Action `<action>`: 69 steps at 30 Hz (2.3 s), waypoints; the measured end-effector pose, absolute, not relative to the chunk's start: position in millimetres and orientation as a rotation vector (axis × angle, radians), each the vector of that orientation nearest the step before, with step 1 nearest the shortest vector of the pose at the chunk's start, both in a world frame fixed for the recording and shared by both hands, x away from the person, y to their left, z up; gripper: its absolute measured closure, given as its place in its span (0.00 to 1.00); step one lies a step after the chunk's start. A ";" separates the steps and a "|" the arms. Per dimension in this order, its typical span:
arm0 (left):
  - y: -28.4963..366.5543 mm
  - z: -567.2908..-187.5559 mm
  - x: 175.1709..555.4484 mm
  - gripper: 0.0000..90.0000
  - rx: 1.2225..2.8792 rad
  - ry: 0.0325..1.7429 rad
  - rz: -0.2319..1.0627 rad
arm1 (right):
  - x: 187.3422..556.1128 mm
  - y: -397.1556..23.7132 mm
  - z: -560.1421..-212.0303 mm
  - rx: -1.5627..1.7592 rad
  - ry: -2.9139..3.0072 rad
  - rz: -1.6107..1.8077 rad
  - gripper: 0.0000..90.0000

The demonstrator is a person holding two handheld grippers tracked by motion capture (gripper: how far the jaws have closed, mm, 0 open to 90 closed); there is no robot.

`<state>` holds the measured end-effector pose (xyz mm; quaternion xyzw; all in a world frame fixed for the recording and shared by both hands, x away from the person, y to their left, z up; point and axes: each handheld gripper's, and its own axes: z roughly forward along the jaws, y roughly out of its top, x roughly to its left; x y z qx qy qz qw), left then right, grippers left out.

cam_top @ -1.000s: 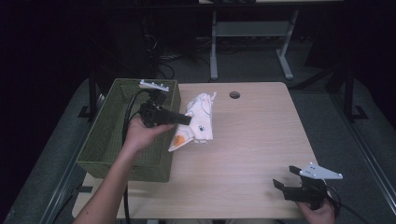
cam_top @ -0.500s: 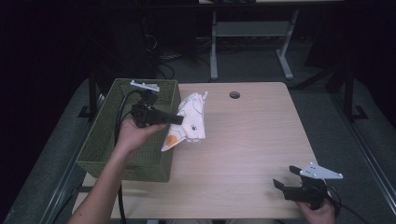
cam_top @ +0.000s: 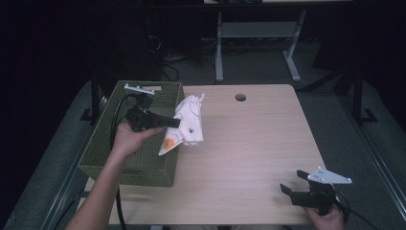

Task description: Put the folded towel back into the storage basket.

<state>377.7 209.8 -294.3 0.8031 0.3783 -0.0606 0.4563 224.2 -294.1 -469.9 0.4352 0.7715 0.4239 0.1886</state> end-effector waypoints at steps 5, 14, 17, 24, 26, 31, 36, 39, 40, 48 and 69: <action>218.8 -296.8 378.2 0.90 1.968 0.956 -0.145 | 224.6 -293.7 -470.2 1.218 2.174 1.188 0.17; 232.8 -300.3 380.6 0.90 1.959 0.980 -0.133 | 224.0 -293.3 -470.3 1.222 2.178 1.185 0.17; 237.8 -300.1 380.4 0.90 1.951 0.986 -0.127 | 224.3 -293.6 -470.3 1.217 2.177 1.187 0.17; 247.1 -301.3 380.5 0.90 1.952 0.989 -0.121 | 223.8 -293.1 -470.0 1.222 2.177 1.191 0.17; 250.9 -304.0 381.6 0.89 1.944 0.995 -0.126 | 223.9 -292.8 -469.9 1.222 2.177 1.190 0.17; 261.0 -308.9 383.9 0.89 1.928 1.010 -0.128 | 224.0 -291.9 -470.2 1.223 2.180 1.187 0.17; 271.7 -308.0 384.0 0.89 1.922 1.020 -0.118 | 223.7 -291.5 -470.0 1.224 2.180 1.190 0.17; 278.7 -307.4 383.5 0.89 1.926 1.030 -0.111 | 223.9 -291.1 -470.1 1.220 2.182 1.187 0.17; 280.4 -307.3 383.4 0.89 1.929 1.033 -0.107 | 224.0 -290.9 -470.2 1.219 2.183 1.186 0.17; 298.8 -310.0 383.7 0.89 1.921 1.061 -0.090 | 224.5 -289.7 -470.9 1.221 2.188 1.181 0.17; 326.6 -325.3 389.4 0.89 2.004 1.069 -0.067 | 226.7 -288.0 -472.5 1.230 2.188 1.174 0.17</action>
